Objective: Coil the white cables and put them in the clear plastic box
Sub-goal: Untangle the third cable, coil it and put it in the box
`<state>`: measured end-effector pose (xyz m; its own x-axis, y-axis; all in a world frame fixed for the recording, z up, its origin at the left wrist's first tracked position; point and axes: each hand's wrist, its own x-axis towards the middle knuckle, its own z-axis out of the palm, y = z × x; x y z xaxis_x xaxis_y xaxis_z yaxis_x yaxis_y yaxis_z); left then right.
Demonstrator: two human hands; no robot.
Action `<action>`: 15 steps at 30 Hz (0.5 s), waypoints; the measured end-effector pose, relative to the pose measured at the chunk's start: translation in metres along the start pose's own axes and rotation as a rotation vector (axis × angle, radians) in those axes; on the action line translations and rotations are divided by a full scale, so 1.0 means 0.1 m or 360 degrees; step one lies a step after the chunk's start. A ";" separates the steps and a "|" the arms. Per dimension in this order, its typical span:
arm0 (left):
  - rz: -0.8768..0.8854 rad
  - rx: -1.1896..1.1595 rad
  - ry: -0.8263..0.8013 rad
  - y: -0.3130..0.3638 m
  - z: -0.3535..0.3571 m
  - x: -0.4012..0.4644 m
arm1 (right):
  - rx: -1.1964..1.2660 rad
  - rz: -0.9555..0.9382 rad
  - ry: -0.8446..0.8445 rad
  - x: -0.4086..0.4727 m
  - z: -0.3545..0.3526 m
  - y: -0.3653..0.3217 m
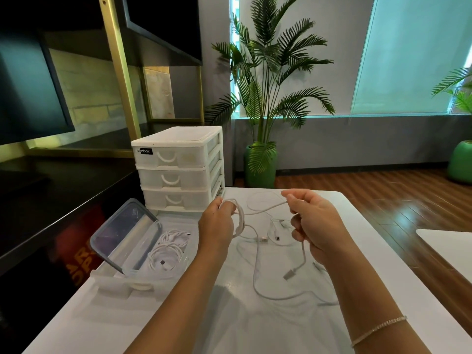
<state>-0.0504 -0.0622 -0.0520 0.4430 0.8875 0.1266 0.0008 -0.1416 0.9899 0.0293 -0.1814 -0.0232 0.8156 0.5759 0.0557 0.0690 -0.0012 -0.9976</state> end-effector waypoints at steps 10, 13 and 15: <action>-0.0316 -0.0324 -0.0186 0.07 0.09 -0.10 | -0.1178 -0.0813 0.0340 -0.01 0.13 0.13; -0.0356 -0.0329 -0.0255 0.06 0.14 -0.13 | -0.1150 -0.1071 0.0129 -0.02 0.22 0.19; -0.0339 -0.0364 -0.0309 0.05 0.16 -0.14 | -0.1251 -0.1125 0.0120 -0.02 0.26 0.24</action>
<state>-0.0425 -0.0820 -0.0502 0.6163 0.7837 -0.0768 -0.0791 0.1586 0.9842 0.0144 -0.1619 -0.0480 0.4766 0.6005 0.6421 0.8719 -0.2299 -0.4323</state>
